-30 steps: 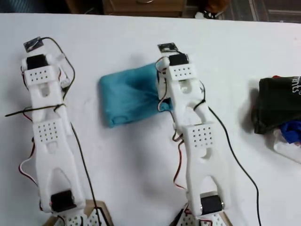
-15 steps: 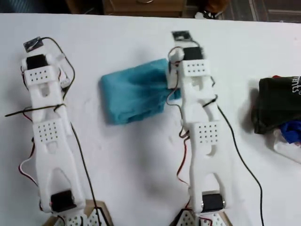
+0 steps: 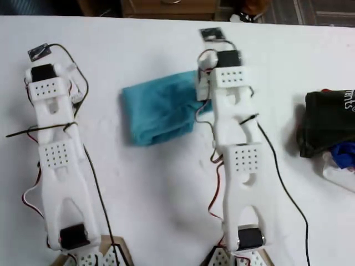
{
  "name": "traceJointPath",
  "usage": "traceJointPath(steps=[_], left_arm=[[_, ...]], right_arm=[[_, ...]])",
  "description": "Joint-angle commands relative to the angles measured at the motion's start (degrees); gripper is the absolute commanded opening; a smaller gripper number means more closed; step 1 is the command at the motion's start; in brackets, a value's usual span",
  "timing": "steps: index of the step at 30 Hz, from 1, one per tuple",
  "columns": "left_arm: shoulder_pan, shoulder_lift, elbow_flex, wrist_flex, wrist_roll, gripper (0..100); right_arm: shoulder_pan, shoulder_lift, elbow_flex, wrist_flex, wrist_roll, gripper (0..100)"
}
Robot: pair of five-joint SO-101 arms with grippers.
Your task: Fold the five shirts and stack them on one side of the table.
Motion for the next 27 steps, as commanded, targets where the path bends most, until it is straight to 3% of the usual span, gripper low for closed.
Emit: traceJointPath(steps=[1, 6, 13, 20, 24, 27], left_arm=[[0.97, -0.44, -1.27, -0.62, -0.7, 9], [0.97, -0.44, -1.27, -0.62, -0.7, 9], [0.97, -0.44, -1.27, -0.62, -0.7, 9], [0.97, -0.44, -1.27, -0.62, -0.7, 9], [0.97, -0.44, -1.27, -0.62, -0.7, 9], [0.97, -0.44, -1.27, -0.62, -0.7, 9]], right_arm=[[-0.04, -4.44, 2.29, 1.19, 0.18, 1.9], [1.1, -4.44, 9.49, 1.19, 0.62, 1.9], [1.36, -5.85, 10.29, 1.27, 8.7, 3.9], [1.19, -9.89, 6.68, 1.27, 14.33, 30.4], [0.92, -14.46, 6.42, 1.27, 14.59, 29.1], [-1.27, -16.04, 6.59, 1.19, 14.59, 21.7]])
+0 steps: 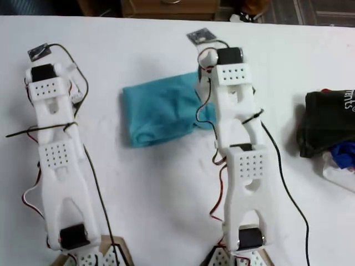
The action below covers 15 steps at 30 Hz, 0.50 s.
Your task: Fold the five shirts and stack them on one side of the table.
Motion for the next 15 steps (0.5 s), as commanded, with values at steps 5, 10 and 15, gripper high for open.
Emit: traceJointPath(steps=[5, 10, 15], left_arm=[[0.97, -0.44, -1.27, -0.62, -0.7, 9], [0.97, -0.44, -1.27, -0.62, -0.7, 9], [0.97, -0.44, -1.27, -0.62, -0.7, 9]], right_arm=[[-8.92, -0.4, -2.11, -4.18, 0.0, 5.4], [-15.96, 7.43, -2.2, -5.76, 0.35, 1.7], [-19.91, 12.79, -4.92, -6.55, 0.62, 1.9]])
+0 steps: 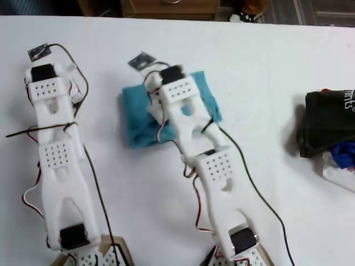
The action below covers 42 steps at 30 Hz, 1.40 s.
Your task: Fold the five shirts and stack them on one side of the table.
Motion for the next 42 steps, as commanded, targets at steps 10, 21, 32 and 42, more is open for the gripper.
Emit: traceJointPath(steps=[10, 21, 32, 42], left_arm=[[0.97, -0.44, -1.27, -0.62, -0.7, 9], [0.97, -0.44, -1.27, -0.62, -0.7, 9], [0.97, -0.44, -1.27, -0.62, -0.7, 9], [1.05, -0.44, -1.27, -0.62, -0.7, 9]], right_arm=[[-9.27, 3.12, -7.74, 2.15, 5.63, 1.9], [-4.18, -4.53, -7.82, 6.11, 7.03, 1.9], [2.68, -13.14, -6.42, -8.04, 7.12, 1.9], [2.59, 6.99, -7.74, -30.37, 7.03, 1.9]])
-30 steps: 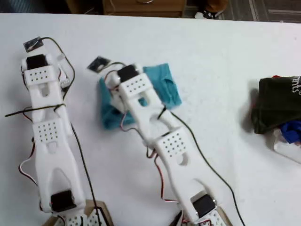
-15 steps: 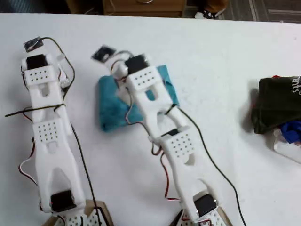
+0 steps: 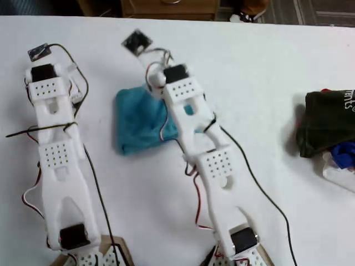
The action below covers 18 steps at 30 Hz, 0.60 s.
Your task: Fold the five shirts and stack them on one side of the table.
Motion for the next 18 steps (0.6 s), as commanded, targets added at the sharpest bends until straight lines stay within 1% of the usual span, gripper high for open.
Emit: traceJointPath(steps=[1, 9, 13, 18], left_arm=[[1.05, -0.44, -1.27, -0.62, -0.7, 9], [1.05, -0.44, -1.27, -0.62, -0.7, 9], [1.05, -0.44, -1.27, -0.62, -0.7, 9], [1.05, -0.44, -1.27, -0.62, -0.7, 9]], right_arm=[[0.13, 2.51, -3.08, -4.53, 0.26, 1.9], [-2.86, 3.56, -8.53, -3.56, 0.26, 1.9], [-0.22, 1.27, -15.38, 3.38, 0.26, 2.0], [6.29, -2.68, -19.34, 17.89, 0.26, 2.5]])
